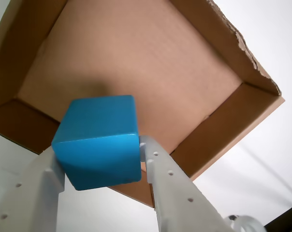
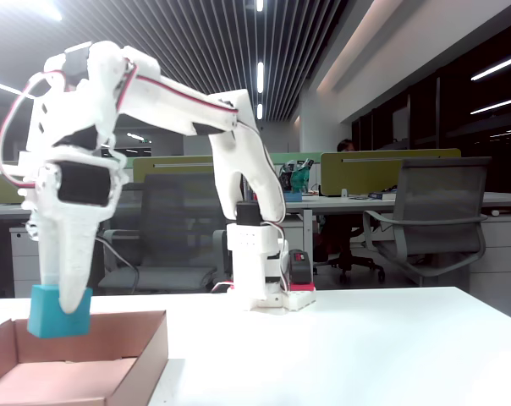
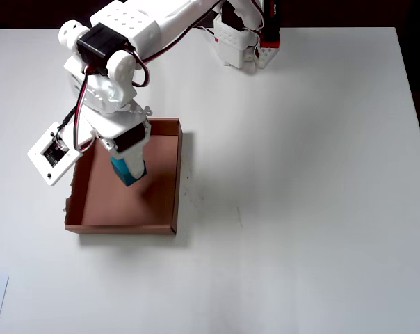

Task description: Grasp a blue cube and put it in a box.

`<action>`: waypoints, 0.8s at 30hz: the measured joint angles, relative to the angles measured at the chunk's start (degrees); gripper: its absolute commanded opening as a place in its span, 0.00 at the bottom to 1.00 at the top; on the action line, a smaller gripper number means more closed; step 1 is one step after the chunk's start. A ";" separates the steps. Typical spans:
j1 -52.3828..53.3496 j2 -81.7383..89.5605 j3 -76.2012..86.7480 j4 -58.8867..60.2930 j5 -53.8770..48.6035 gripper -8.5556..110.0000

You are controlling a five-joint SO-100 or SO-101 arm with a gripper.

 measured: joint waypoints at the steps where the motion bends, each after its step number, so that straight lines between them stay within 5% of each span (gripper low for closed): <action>1: 0.09 0.00 0.00 -0.18 0.00 0.20; 24: 1.05 -11.34 6.33 -11.16 -1.58 0.20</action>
